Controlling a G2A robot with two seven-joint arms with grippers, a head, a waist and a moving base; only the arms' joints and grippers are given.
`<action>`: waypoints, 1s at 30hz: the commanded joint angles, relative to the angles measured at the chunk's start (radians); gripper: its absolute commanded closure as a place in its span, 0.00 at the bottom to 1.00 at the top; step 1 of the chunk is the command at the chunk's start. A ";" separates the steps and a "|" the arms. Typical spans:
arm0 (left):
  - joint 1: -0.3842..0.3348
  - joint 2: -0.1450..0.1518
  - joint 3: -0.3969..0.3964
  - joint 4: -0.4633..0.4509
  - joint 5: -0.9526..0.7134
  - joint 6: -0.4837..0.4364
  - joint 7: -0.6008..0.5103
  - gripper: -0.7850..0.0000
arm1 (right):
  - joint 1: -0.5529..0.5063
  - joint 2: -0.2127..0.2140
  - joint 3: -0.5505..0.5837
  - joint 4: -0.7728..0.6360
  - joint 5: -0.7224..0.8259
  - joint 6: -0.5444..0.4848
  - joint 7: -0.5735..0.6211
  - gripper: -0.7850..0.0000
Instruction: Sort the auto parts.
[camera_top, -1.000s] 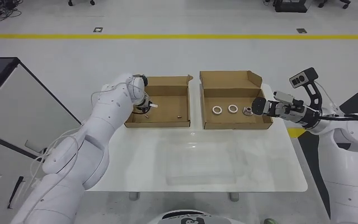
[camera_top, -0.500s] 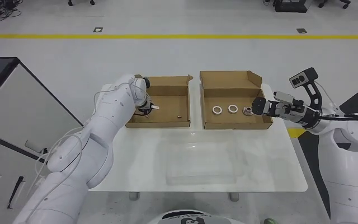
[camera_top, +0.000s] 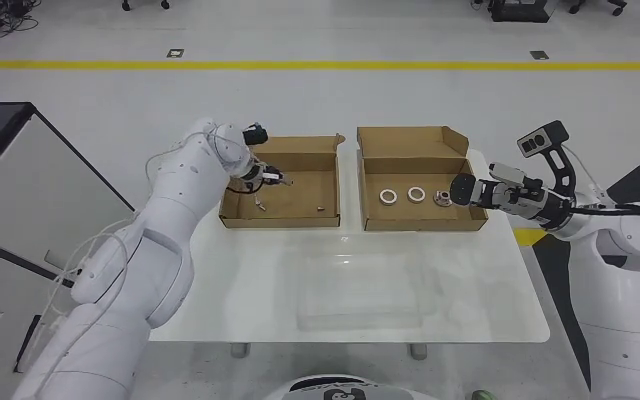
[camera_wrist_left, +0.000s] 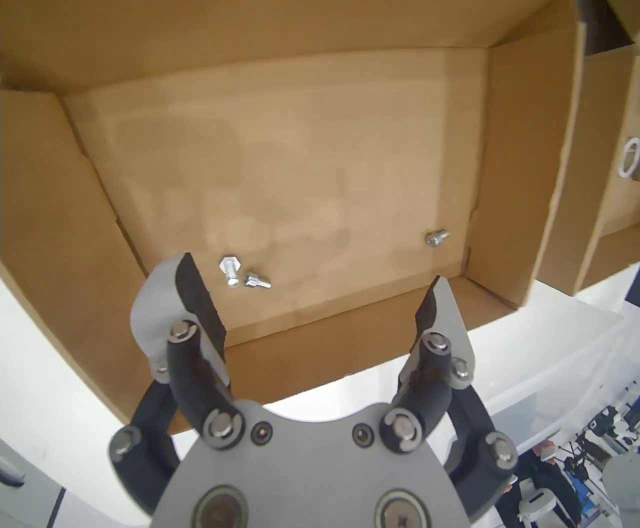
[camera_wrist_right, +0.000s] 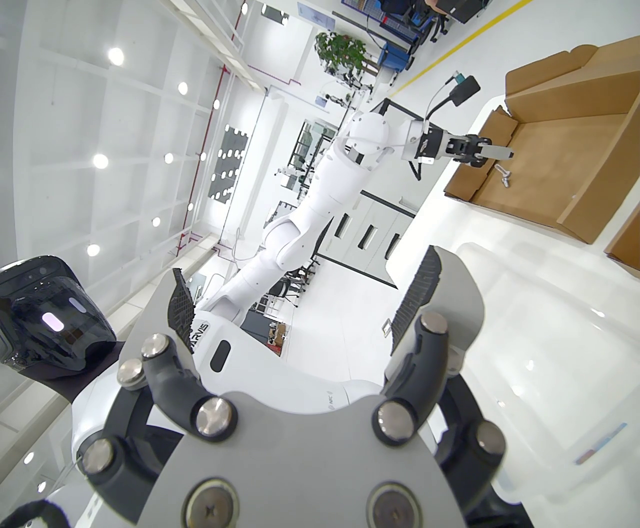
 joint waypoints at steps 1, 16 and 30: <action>0.001 0.017 -0.029 -0.024 -0.034 -0.061 -0.012 0.00 | 0.000 0.000 0.000 0.000 0.000 0.000 0.000 0.00; 0.404 0.234 -0.426 -0.849 -0.298 -0.247 -0.285 0.00 | 0.000 0.000 0.000 0.000 0.000 0.000 0.000 0.00; 0.798 0.359 -0.710 -1.471 -0.654 -0.199 -0.384 0.00 | 0.000 0.000 0.000 0.000 0.000 0.000 0.000 0.00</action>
